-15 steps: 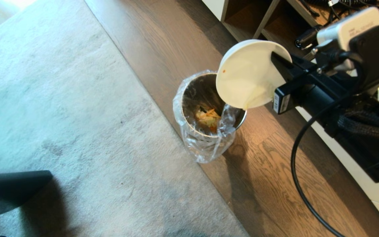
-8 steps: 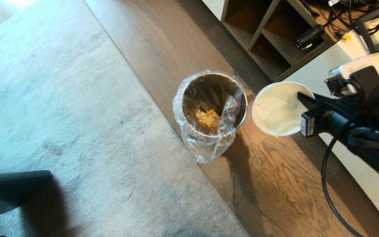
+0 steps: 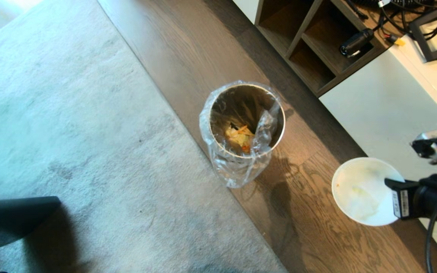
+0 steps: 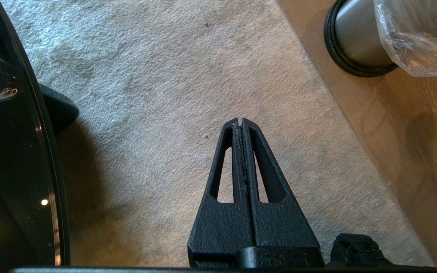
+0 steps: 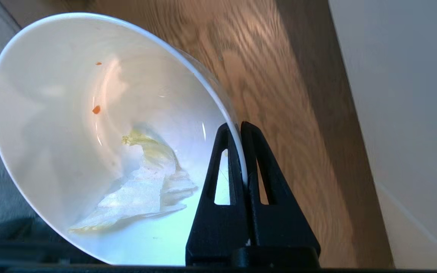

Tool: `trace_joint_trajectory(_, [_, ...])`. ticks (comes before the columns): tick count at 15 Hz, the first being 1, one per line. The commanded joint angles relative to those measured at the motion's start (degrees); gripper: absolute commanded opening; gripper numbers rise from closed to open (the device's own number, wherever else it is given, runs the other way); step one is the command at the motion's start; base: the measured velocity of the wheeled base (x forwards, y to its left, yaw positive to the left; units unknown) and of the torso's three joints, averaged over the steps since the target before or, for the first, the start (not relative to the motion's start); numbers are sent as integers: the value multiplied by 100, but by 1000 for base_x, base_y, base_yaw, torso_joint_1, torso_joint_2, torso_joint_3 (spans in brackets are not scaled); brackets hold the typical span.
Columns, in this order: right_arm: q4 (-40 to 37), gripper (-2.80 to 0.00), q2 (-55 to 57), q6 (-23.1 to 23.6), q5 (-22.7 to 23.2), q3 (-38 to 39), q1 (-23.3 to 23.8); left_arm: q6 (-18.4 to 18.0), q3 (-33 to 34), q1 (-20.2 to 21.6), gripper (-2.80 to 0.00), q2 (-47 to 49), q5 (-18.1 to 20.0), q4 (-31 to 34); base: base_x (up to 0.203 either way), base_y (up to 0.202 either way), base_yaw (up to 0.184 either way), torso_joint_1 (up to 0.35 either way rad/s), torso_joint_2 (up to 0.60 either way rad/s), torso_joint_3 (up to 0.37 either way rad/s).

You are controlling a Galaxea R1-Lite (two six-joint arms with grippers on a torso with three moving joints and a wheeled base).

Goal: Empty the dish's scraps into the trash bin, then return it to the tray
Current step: Pour the leftover food from the bowl into the trash can

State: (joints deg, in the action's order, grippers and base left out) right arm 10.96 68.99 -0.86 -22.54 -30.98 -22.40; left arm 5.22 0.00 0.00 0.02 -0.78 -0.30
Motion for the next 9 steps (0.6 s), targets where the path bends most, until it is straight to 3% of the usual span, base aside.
trace_joint_trajectory(1, [-216, -280, -470, -167, -20, 584, 160, 5, 0, 0, -280, -2, -1, -5, 0, 0, 0, 0, 0, 0])
trace_joint_trajectory(4, [-238, -280, -869, -232, -15, 1298, 598, 5, 0, 0, -280, -2, -1, -5, 0, 0, 0, 0, 0, 0])
trace_joint_trajectory(9, [-256, -280, -1469, -243, -71, 2056, 771, 5, 0, 0, -280, -2, -1, -5, 0, 0, 0, 0, 0, 0])
